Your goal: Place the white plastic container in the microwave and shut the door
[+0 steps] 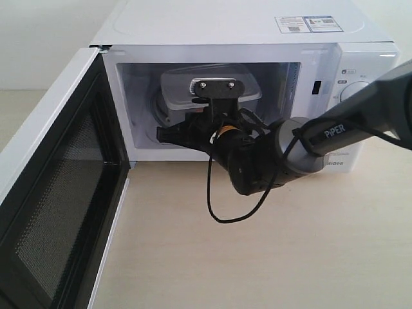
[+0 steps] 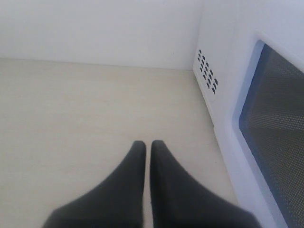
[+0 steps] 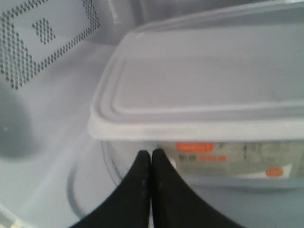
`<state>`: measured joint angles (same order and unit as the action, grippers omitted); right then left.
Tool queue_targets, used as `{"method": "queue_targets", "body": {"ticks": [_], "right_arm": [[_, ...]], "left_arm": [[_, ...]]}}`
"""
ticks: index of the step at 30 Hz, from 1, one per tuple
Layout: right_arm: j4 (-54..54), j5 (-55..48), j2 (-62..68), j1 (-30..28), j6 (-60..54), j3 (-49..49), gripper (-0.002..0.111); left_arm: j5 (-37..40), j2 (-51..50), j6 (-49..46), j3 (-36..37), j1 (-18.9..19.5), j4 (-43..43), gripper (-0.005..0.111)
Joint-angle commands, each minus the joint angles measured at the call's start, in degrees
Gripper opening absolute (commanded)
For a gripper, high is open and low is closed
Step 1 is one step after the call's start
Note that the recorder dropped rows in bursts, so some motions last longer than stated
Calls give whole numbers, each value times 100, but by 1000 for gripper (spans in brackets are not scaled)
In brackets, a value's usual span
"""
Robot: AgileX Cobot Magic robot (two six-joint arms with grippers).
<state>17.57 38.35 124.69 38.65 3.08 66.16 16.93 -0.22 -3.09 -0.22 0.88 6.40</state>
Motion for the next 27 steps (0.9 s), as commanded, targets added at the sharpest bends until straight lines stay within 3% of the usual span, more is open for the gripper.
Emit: {"method": "queue_targets", "body": {"ticks": [1, 10, 23, 27], "right_arm": [[-22, -314, -17, 85, -97, -5, 0], [-13, 532, -559, 519, -403, -955, 0], [-20, 2627, -1882, 927, -308, -3169, 0], [-20, 2694, -2209, 927, -308, -3585, 0]], "left_arm": [[-3, 22, 11, 22, 16, -20, 4], [-3, 22, 11, 22, 16, -20, 4], [-3, 22, 11, 22, 16, -20, 4], [-3, 22, 11, 22, 16, -20, 4]]}}
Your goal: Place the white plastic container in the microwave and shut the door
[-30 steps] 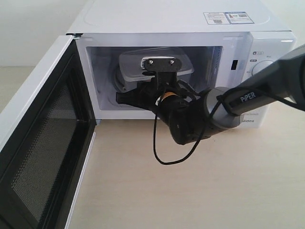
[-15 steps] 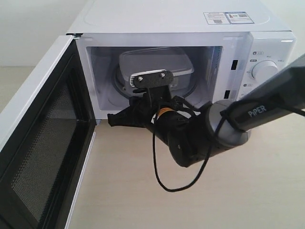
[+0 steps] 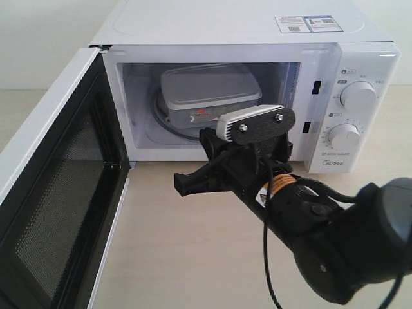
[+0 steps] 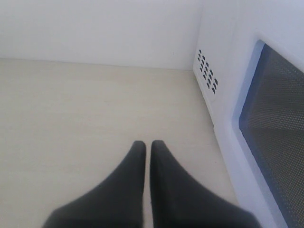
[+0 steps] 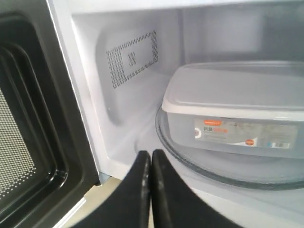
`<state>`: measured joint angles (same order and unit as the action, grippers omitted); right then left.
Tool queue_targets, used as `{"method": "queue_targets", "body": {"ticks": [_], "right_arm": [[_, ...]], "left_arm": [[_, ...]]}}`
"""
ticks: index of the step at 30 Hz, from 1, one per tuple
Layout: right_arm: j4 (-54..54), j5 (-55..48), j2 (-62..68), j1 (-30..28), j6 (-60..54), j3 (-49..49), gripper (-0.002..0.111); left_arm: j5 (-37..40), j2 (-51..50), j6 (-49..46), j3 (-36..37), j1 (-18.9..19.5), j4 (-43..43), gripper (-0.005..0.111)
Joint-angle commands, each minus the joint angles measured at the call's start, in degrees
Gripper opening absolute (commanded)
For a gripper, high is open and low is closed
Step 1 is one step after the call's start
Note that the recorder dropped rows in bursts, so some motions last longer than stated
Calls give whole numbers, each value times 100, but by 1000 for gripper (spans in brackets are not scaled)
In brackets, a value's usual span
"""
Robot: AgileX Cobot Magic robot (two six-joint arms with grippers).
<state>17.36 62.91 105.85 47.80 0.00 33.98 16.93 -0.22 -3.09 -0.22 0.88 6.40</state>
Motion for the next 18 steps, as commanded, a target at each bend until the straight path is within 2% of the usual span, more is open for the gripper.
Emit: {"method": "queue_targets", "body": {"ticks": [1, 18], "right_arm": [[2, 239, -384, 12, 0, -424, 0], [2, 215, -409, 12, 0, -469, 0]], "left_arm": [[-3, 22, 11, 22, 16, -20, 4], [-3, 22, 11, 22, 16, -20, 4]]}}
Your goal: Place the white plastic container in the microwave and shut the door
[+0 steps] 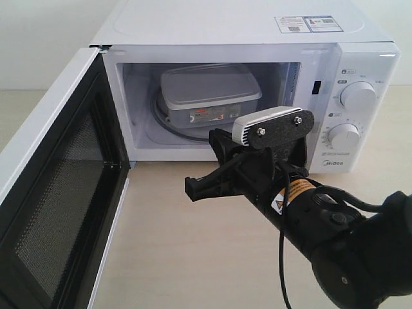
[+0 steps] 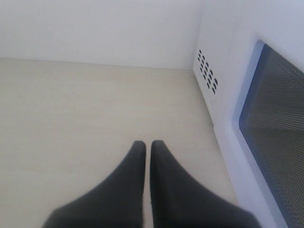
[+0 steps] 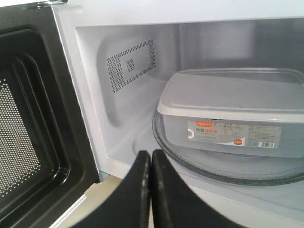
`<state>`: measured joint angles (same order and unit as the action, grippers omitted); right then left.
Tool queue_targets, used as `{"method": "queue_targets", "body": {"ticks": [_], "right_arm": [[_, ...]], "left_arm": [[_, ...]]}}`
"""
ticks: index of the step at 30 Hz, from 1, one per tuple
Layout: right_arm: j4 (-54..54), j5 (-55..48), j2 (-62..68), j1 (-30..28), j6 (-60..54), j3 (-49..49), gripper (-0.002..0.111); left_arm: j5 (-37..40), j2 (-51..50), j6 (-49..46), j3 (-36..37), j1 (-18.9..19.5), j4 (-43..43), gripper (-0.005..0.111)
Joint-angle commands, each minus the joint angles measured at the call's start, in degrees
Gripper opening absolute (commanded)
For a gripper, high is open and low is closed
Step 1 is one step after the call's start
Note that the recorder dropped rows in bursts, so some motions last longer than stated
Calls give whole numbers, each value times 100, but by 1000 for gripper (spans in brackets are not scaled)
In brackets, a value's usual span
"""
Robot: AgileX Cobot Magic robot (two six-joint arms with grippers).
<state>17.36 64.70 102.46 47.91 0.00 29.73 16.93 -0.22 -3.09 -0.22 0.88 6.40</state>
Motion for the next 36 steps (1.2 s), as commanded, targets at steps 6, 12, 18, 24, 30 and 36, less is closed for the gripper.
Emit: {"method": "queue_targets", "body": {"ticks": [6, 12, 18, 24, 30, 36], "right_arm": [[26, 70, -60, 1, 0, -44, 0], [665, -117, -531, 1, 0, -44, 0], [1478, -1309, -1898, 1, -646, -44, 0], [2690, -1461, -3016, -11, -2226, -44, 0], [3126, -4065, -4167, -1367, -3233, -44, 0], [2923, -6293, -6019, -3457, -3932, -170, 0]], "left_arm": [[-3, 22, 11, 22, 16, -20, 4], [-3, 22, 11, 22, 16, -20, 4], [-3, 22, 11, 22, 16, -20, 4], [-3, 22, 11, 22, 16, -20, 4], [-3, 22, 11, 22, 16, -20, 4], [-3, 22, 11, 22, 16, -20, 4]]}}
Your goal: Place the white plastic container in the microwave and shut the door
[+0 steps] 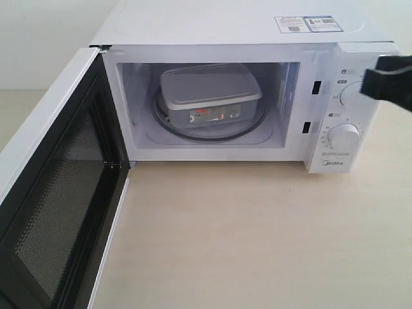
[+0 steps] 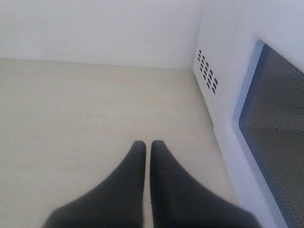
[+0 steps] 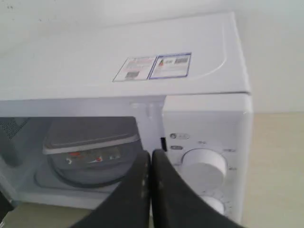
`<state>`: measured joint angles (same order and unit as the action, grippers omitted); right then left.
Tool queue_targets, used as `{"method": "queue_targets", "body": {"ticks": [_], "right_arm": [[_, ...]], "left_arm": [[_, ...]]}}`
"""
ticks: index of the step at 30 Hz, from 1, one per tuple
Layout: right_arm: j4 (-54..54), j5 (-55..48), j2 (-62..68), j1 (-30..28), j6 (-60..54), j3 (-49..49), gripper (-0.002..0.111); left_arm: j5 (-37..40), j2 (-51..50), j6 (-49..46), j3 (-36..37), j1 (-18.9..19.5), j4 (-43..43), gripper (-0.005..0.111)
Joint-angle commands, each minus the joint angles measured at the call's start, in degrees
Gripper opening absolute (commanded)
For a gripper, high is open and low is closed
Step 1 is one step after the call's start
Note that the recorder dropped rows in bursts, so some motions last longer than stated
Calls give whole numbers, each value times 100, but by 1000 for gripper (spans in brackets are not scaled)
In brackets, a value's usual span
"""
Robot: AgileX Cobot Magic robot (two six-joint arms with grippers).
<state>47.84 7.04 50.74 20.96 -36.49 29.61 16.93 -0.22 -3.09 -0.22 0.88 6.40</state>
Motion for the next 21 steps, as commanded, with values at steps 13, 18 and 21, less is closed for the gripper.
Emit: {"method": "queue_targets", "body": {"ticks": [13, 18, 21], "right_arm": [[-62, -902, -3433, -2322, 0, -2213, 0], [-52, -899, -3627, -2324, -43, -2603, 0], [-37, -896, -3627, -2324, -30, -2655, 0]], "left_arm": [[-3, 22, 11, 22, 16, -20, 4], [-3, 22, 11, 22, 16, -20, 4], [-3, 22, 11, 22, 16, -20, 4]]}}
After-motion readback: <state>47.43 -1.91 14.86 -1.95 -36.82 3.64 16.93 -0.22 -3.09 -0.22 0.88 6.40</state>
